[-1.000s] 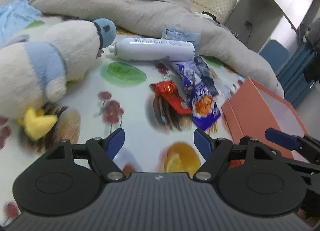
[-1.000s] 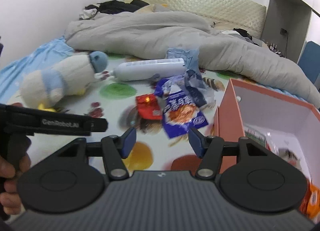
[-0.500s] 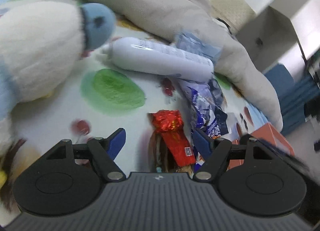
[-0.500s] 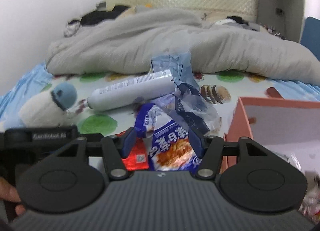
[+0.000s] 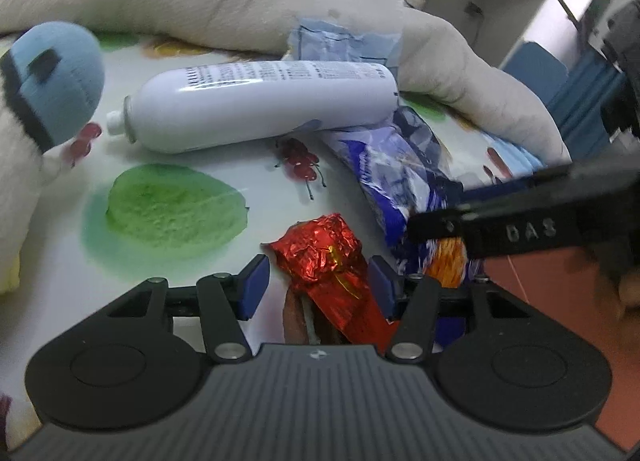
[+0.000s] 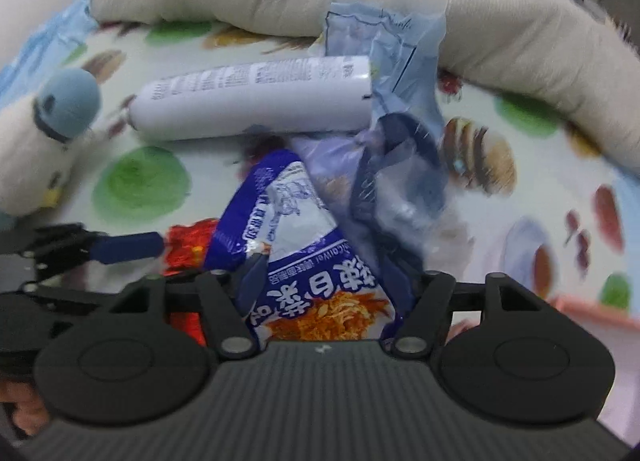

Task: Organize snacks
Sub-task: 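Lower the left gripper to the red foil wrapper while the right approaches the blue-white bag, then close the left gripper on the red foil wrapper while the right grasps the blue-white bag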

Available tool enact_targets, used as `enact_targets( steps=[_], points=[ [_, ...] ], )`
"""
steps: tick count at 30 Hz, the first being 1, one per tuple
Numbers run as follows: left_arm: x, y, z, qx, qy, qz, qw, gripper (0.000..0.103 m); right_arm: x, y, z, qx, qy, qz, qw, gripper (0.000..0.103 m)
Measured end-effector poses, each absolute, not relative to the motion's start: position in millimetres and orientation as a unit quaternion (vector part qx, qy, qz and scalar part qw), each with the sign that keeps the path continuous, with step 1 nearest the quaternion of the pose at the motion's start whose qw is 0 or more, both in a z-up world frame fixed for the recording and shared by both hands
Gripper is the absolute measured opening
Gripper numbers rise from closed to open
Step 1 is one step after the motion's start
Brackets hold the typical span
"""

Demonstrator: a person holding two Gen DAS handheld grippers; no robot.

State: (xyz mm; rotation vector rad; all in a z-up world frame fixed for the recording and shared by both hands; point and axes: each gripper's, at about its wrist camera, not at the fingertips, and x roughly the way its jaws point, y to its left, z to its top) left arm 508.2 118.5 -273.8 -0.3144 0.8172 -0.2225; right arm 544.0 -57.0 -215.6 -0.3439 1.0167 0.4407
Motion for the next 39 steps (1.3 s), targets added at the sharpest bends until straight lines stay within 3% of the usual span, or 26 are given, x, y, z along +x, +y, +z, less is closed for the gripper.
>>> enact_targets(
  steps=[8, 10, 15, 22, 24, 26, 31, 33, 39],
  points=[
    [507, 116, -275, -0.127, 0.387, -0.11, 0.907, 0.06, 558, -56, -227, -0.142, 0.503, 0.22, 0.824, 0.066],
    [506, 116, -275, -0.123, 0.386, -0.111, 0.907, 0.059, 556, -53, -226, -0.15, 0.501, 0.224, 0.822, 0.053],
    [506, 113, -275, -0.119, 0.387, -0.109, 0.908, 0.059, 556, -59, -218, -0.127, 0.494, 0.224, 0.83, 0.039],
    [509, 111, -271, -0.125, 0.391, -0.094, 0.907, 0.062, 550, -74, -196, -0.099, 0.479, 0.217, 0.845, 0.037],
    [511, 107, -268, -0.124, 0.389, -0.092, 0.908, 0.073, 550, -78, -189, -0.094, 0.475, 0.214, 0.848, 0.037],
    [513, 100, -266, -0.112, 0.383, -0.074, 0.914, 0.077, 550, -82, -184, -0.086, 0.473, 0.213, 0.851, 0.037],
    [522, 82, -267, -0.077, 0.377, -0.067, 0.921, 0.077, 548, -93, -171, -0.068, 0.462, 0.215, 0.858, 0.037],
    [526, 74, -270, -0.051, 0.388, -0.052, 0.919, 0.068, 547, -95, -169, -0.066, 0.459, 0.215, 0.859, 0.037],
    [517, 72, -274, -0.031, 0.393, -0.05, 0.918, 0.061, 539, -104, -170, -0.055, 0.459, 0.214, 0.861, 0.037]
  ],
)
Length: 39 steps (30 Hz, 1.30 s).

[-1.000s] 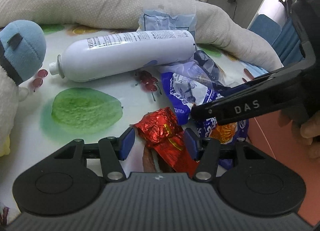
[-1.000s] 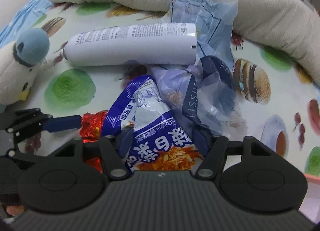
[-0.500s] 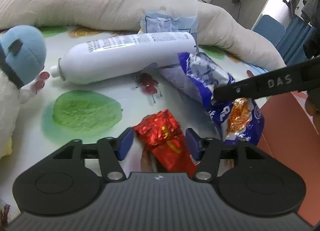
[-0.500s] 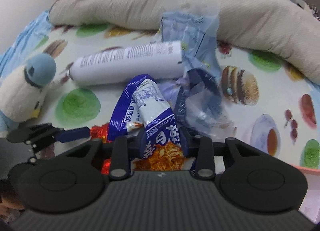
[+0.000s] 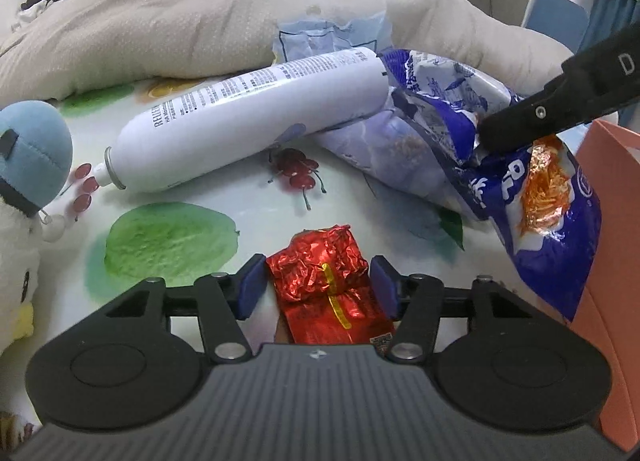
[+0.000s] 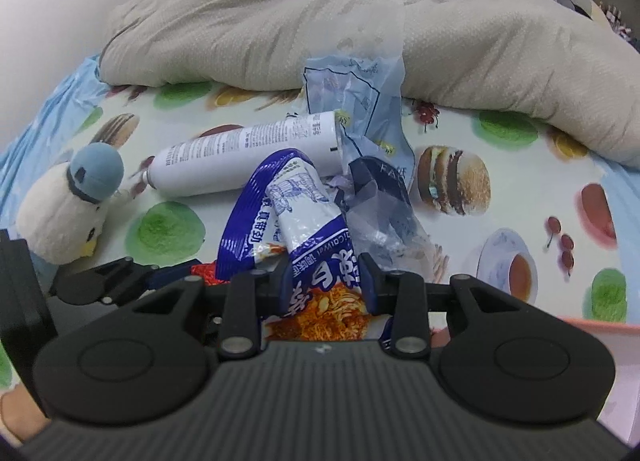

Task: Organize snacks
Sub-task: 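Close the left gripper on the red foil wrapper while the right grasps the blue-white bag, then lift and carry the red wrapper and blue-white bag over the pink box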

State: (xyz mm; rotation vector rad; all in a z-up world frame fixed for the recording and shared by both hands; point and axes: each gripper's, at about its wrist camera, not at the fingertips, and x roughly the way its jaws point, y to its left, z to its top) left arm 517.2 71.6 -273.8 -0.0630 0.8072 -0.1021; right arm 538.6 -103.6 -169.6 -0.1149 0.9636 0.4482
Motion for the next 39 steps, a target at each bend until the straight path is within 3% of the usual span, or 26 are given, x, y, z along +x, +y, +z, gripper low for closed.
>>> enact_targets(
  steps=[12, 39],
  points=[
    [439, 103, -257, -0.06, 0.398, -0.035, 0.915, 0.06, 473, -118, -176, -0.006, 0.465, 0.226, 0.856, 0.037],
    [255, 104, -148, -0.109, 0.337, -0.03, 0.935, 0.06, 273, -138, -132, 0.051, 0.406, 0.219, 0.886, 0.037]
  ],
)
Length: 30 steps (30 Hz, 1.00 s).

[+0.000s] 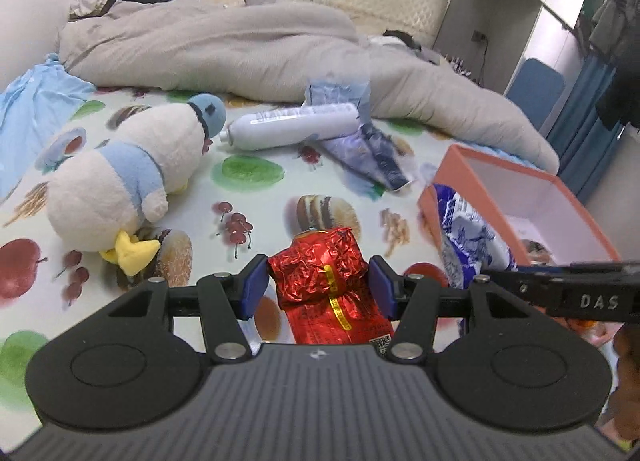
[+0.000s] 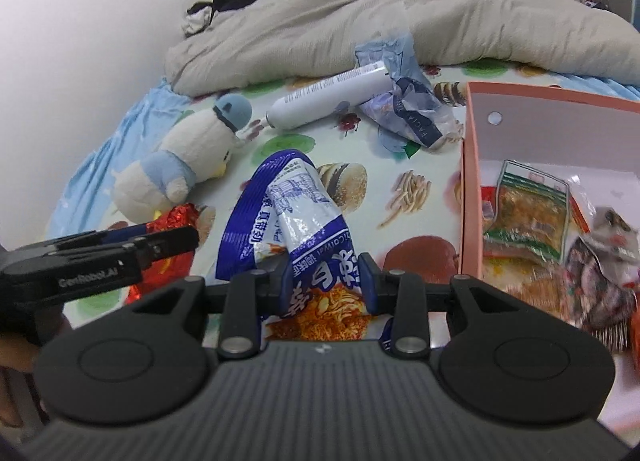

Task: Organize snacks
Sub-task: 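Lift and carry the red wrapper and blue-white bag over the pink box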

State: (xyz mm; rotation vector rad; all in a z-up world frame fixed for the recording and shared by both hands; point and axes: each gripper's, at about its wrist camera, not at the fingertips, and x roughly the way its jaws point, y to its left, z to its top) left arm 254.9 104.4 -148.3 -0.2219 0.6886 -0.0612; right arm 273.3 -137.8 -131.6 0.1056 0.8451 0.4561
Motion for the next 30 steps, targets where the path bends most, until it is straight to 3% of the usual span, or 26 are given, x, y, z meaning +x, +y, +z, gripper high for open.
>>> enact_targets(
  steps=[17, 30],
  points=[
    [159, 77, -104, -0.126, 0.324, -0.035, 0.937, 0.06, 172, -142, -105, 0.044, 0.363, 0.206, 0.908, 0.037],
    [143, 39, -86, -0.112, 0.317, -0.086, 0.938, 0.06, 134, -187, -76, 0.045, 0.331, 0.155, 0.93, 0.037]
  ],
)
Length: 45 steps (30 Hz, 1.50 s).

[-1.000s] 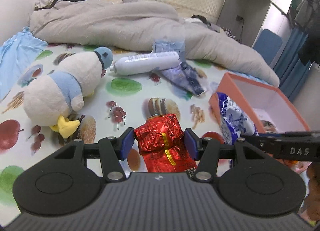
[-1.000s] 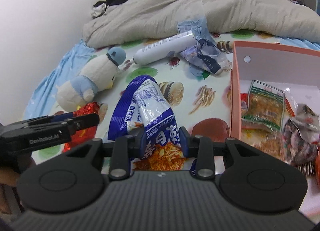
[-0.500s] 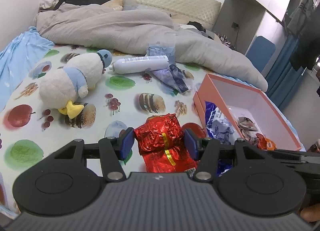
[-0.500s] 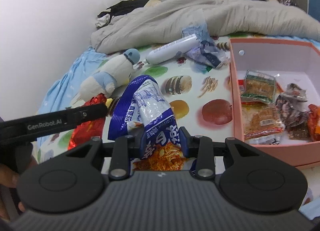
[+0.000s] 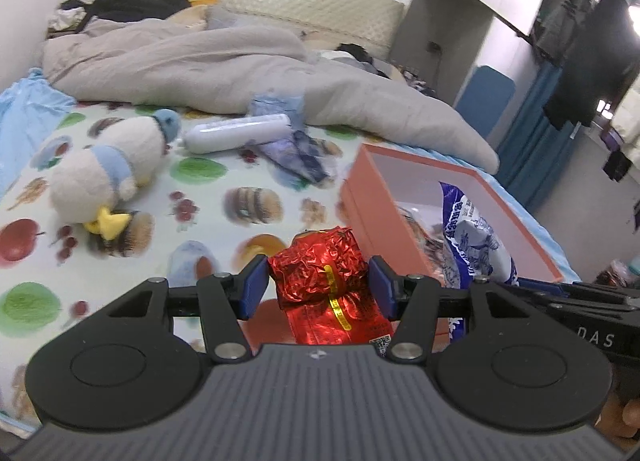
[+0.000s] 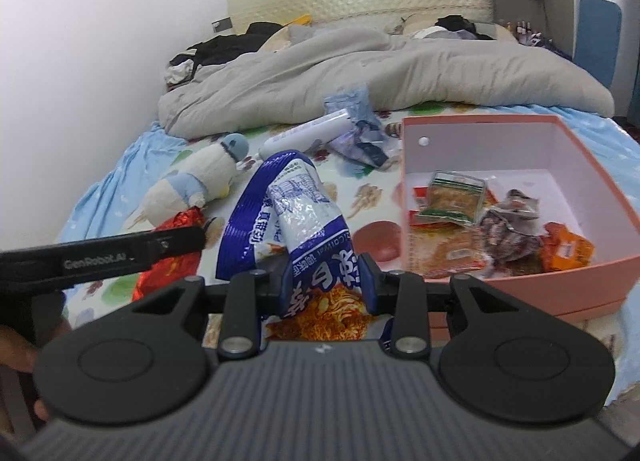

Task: Organize snacks
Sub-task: 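Lift and carry the red wrapper and blue-white bag over the pink box, then open the left gripper to drop the red wrapper while the right releases the blue-white bag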

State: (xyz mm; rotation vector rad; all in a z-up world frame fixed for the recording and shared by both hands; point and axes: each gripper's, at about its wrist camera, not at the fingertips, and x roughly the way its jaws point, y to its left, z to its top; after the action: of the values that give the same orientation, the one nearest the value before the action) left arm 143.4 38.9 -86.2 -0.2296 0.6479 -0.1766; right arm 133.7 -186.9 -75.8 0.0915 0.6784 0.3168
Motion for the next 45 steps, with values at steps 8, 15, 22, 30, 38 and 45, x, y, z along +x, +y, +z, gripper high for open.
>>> enact_targets(
  steps=[8, 15, 22, 30, 38, 45],
  points=[
    [146, -14, -77, -0.122, 0.324, -0.157, 0.925, 0.06, 111, -240, -67, 0.073, 0.323, 0.107, 0.937, 0.037],
    [149, -60, -66, -0.097, 0.318, -0.204, 0.921, 0.06, 92, -282, -65, 0.096, 0.317, 0.057, 0.942, 0.037],
    [177, -99, -61, -0.087, 0.323, -0.238, 0.912, 0.06, 106, -309, -64, 0.115, 0.302, 0.047, 0.945, 0.037],
    [236, -126, -63, -0.073, 0.317, -0.245, 0.913, 0.06, 151, -326, -74, 0.111, 0.288, 0.045, 0.95, 0.037],
    [305, -144, -70, -0.075, 0.327, -0.241, 0.911, 0.06, 210, -339, -78, 0.096, 0.283, 0.055, 0.953, 0.037],
    [375, -161, -100, -0.049, 0.345, -0.248, 0.904, 0.061, 267, -350, -100, 0.098, 0.307, 0.047, 0.946, 0.038]
  ],
)
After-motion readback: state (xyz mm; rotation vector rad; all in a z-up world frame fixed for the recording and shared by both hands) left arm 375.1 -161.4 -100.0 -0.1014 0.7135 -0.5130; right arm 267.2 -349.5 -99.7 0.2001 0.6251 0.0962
